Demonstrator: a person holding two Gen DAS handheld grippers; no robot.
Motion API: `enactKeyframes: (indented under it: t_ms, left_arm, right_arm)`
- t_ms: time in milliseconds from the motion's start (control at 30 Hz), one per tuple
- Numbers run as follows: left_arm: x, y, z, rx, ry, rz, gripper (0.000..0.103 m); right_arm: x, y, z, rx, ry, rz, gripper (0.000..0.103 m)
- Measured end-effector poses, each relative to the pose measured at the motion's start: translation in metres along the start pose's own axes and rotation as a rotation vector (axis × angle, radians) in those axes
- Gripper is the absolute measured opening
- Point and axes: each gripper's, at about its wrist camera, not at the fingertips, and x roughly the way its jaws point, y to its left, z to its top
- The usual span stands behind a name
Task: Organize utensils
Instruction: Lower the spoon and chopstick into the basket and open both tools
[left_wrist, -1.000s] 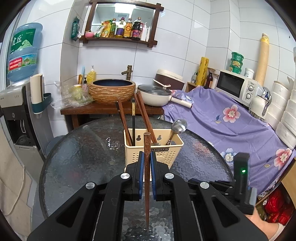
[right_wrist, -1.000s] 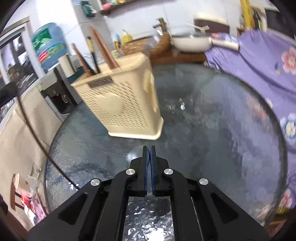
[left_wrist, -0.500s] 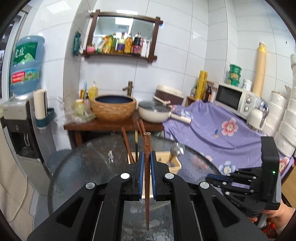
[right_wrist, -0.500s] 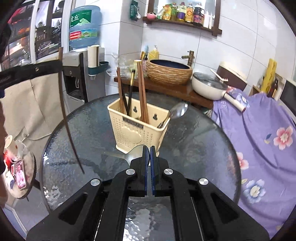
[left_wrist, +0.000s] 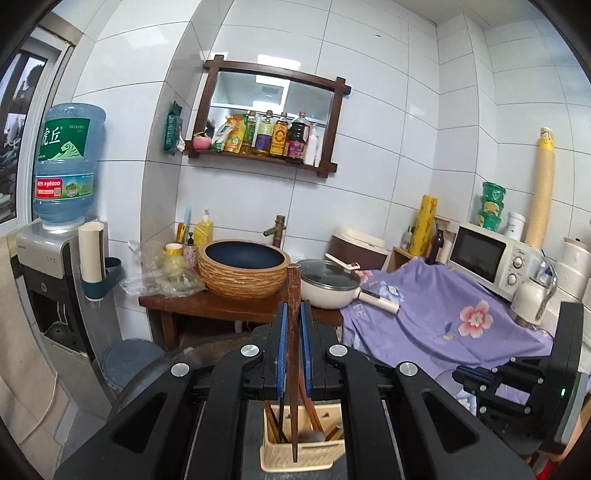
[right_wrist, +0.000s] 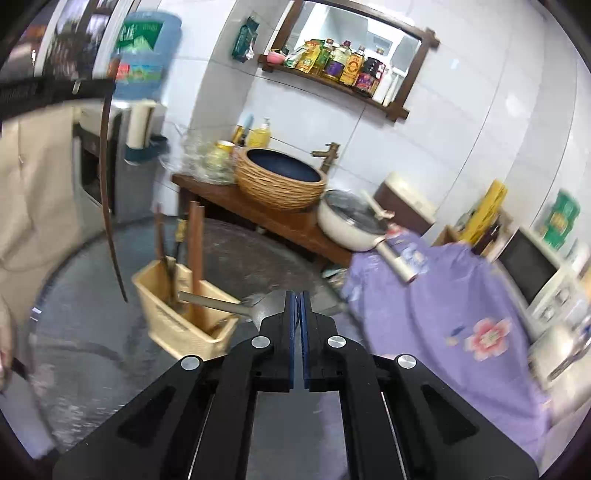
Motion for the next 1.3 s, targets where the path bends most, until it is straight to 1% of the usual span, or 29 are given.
enactKeyframes:
  t_ms: [167, 200, 333, 433, 533, 800, 867, 933, 967, 1000, 1033, 1067, 1100, 1133, 1167, 1200, 1233, 1267, 1300]
  left_arm:
    - [0.031, 0.003, 0.000, -0.036, -0.021, 0.040, 0.007]
    - [0.037, 0.004, -0.001, -0.045, -0.020, 0.041, 0.007]
    - [0.060, 0.009, -0.021, -0.063, 0.002, 0.064, 0.007]
    - [0.072, 0.015, -0.039, -0.076, 0.029, 0.080, 0.007]
    - [0.081, 0.021, -0.055, -0.089, 0.066, 0.073, 0.007]
    - [0.102, 0.028, -0.092, -0.107, 0.158, 0.042, 0.007]
    - [0.106, 0.031, -0.100, -0.110, 0.179, 0.037, 0.007]
    - [0.109, 0.033, -0.105, -0.117, 0.190, 0.019, 0.021]
    - [0.109, 0.033, -0.106, -0.110, 0.193, 0.016, 0.036]
    - [0.108, 0.032, -0.107, -0.098, 0.187, 0.017, 0.049]
    - [0.105, 0.030, -0.106, -0.087, 0.175, 0.020, 0.052]
    - [0.098, 0.029, -0.104, -0.070, 0.148, 0.021, 0.055]
    - [0.093, 0.028, -0.102, -0.061, 0.132, 0.017, 0.060]
    - [0.085, 0.027, -0.099, -0.050, 0.110, 0.008, 0.063]
    - [0.078, 0.026, -0.097, -0.042, 0.094, 0.002, 0.074]
    - [0.065, 0.025, -0.094, -0.034, 0.061, 0.001, 0.086]
    - [0.053, 0.024, -0.093, -0.027, 0.026, 0.003, 0.091]
    - [0.035, 0.024, -0.092, -0.016, -0.020, 0.010, 0.097]
    - [0.025, 0.023, -0.093, -0.006, -0.043, 0.016, 0.096]
  right_arm:
    - [0.027, 0.017, 0.007, -0.113, 0.035, -0.050, 0.003]
    - [0.032, 0.022, 0.007, -0.127, 0.048, -0.049, 0.003]
    - [0.056, 0.039, 0.001, -0.195, 0.085, -0.052, 0.003]
    - [0.067, 0.052, -0.002, -0.223, 0.104, -0.030, 0.003]
    - [0.078, 0.067, -0.006, -0.273, 0.105, -0.029, 0.003]
    - [0.103, 0.085, -0.011, -0.237, 0.132, 0.053, 0.004]
    - [0.109, 0.091, -0.015, -0.242, 0.130, 0.051, 0.004]
    - [0.111, 0.090, -0.017, -0.215, 0.115, 0.065, 0.004]
    - [0.111, 0.087, -0.018, -0.190, 0.101, 0.084, 0.006]
    - [0.113, 0.085, -0.019, -0.167, 0.105, 0.094, 0.007]
    - [0.114, 0.083, -0.019, -0.150, 0.107, 0.097, 0.008]
    - [0.113, 0.080, -0.021, -0.124, 0.104, 0.106, 0.014]
    - [0.111, 0.076, -0.023, -0.096, 0.096, 0.120, 0.025]
    - [0.109, 0.073, -0.024, -0.077, 0.084, 0.125, 0.031]
    - [0.103, 0.069, -0.027, -0.043, 0.057, 0.128, 0.047]
    - [0.095, 0.065, -0.030, -0.014, 0.022, 0.131, 0.058]
    - [0.086, 0.062, -0.033, 0.011, -0.016, 0.130, 0.062]
    - [0.077, 0.060, -0.037, 0.032, -0.047, 0.124, 0.070]
    - [0.068, 0.059, -0.042, 0.053, -0.074, 0.114, 0.071]
